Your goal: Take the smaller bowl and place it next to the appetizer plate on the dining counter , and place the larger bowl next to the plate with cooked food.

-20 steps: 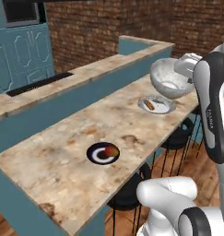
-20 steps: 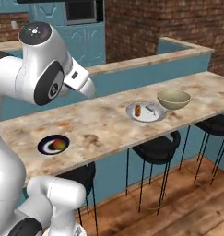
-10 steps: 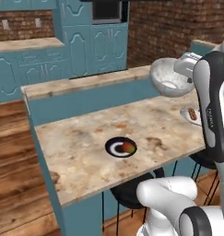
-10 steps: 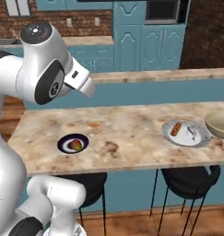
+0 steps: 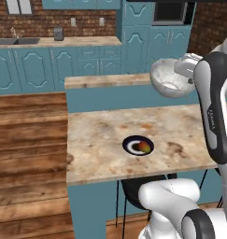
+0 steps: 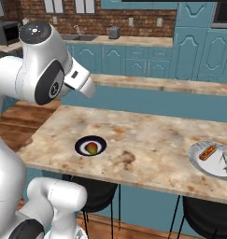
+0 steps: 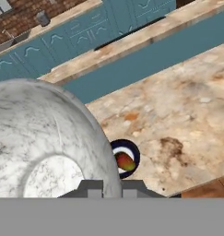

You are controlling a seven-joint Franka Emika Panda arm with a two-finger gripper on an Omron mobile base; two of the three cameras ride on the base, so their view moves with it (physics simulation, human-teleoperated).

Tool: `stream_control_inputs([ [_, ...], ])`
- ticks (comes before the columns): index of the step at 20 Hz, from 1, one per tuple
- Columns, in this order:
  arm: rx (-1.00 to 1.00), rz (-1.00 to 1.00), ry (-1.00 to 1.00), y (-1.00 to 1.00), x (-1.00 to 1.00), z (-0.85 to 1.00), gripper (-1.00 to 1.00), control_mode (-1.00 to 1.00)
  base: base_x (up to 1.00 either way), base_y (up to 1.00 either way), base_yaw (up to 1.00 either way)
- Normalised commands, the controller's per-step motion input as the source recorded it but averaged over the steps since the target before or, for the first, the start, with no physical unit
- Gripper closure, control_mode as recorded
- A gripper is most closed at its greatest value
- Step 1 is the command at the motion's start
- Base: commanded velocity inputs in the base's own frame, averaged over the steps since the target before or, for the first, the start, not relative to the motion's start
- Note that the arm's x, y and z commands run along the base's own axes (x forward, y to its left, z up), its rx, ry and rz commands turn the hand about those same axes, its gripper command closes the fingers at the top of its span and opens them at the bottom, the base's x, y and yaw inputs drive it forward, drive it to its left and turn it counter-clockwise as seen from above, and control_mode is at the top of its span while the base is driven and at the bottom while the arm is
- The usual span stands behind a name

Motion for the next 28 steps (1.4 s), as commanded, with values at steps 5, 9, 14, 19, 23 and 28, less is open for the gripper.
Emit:
stream_control_inputs([
  [5,0.00,0.00,0.00,-0.17,0.00,-0.17,1.00,-1.00,0.00,-0.12,0.16],
  [9,0.00,-0.01,0.16,-0.58,0.00,-0.52,1.00,-1.00,0.00,0.00,0.00],
  [14,0.00,-0.11,0.11,-0.46,0.00,-0.76,1.00,-1.00,0.00,0.00,0.00],
  [19,0.00,-0.09,0.23,-0.50,0.00,-0.68,1.00,-1.00,0.00,0.00,0.00],
  [23,0.00,-0.05,0.17,-0.33,0.03,-0.52,1.00,-1.00,0.00,0.00,0.00],
  [28,0.00,-0.03,0.15,-0.29,0.07,-0.50,1.00,-1.00,0.00,0.00,0.00],
])
